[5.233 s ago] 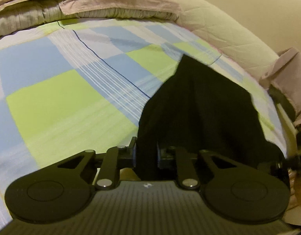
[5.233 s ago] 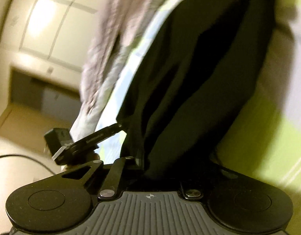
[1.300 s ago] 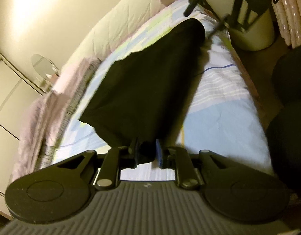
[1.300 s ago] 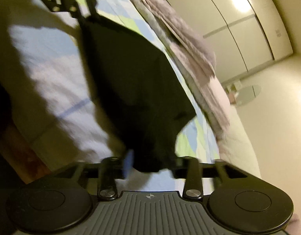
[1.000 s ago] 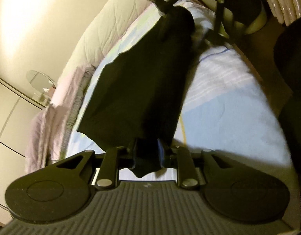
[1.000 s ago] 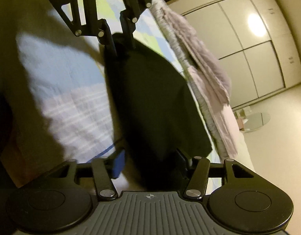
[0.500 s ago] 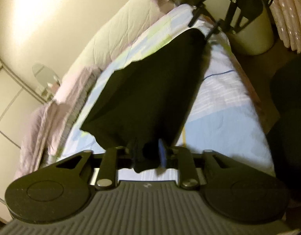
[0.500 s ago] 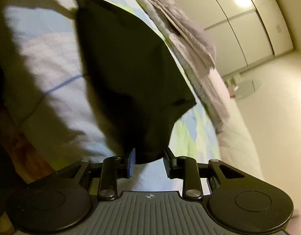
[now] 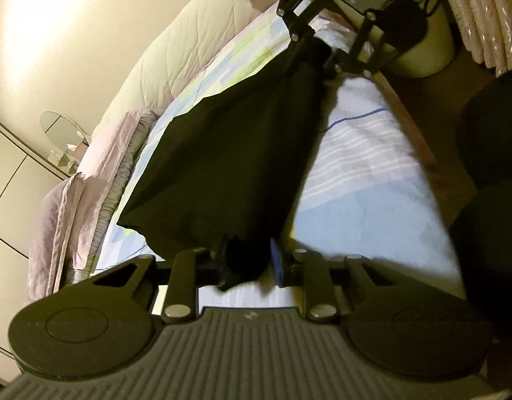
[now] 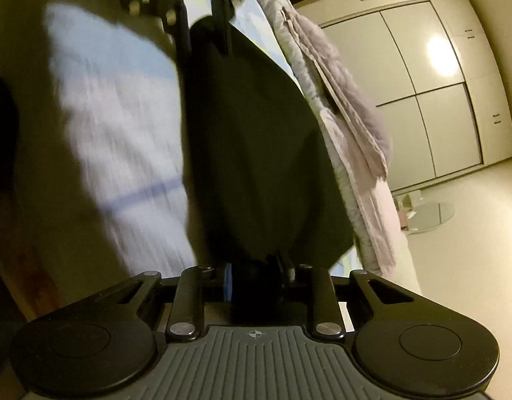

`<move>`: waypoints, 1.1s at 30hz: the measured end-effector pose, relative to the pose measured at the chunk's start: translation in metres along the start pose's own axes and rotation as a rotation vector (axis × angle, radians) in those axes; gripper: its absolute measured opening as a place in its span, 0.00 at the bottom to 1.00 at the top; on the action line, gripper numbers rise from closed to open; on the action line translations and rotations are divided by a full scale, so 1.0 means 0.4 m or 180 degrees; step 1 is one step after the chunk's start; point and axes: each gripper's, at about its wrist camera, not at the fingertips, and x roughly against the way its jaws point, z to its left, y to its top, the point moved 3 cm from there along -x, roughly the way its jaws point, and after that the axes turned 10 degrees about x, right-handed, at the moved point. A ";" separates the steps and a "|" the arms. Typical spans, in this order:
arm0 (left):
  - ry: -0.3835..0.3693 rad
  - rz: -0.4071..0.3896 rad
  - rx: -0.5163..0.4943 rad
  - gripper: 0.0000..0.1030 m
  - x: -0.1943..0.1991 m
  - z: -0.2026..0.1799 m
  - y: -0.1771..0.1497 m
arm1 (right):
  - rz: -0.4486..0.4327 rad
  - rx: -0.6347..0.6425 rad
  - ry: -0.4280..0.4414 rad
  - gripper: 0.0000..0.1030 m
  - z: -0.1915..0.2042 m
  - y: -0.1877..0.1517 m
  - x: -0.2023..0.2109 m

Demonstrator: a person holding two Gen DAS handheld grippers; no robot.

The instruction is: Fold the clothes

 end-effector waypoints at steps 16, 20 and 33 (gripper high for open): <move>0.0131 -0.0200 -0.0177 0.37 0.050 -0.008 -0.026 | 0.0275 -0.0048 -0.0139 0.59 0.037 0.013 0.051; 0.0094 -0.0213 -0.0245 0.39 0.014 -0.018 0.003 | 0.0207 -0.0111 -0.0062 0.44 0.027 0.040 -0.002; 0.0027 -0.0414 -0.0172 0.39 0.009 -0.049 0.048 | 0.0412 0.0108 -0.0160 0.21 0.018 -0.043 -0.017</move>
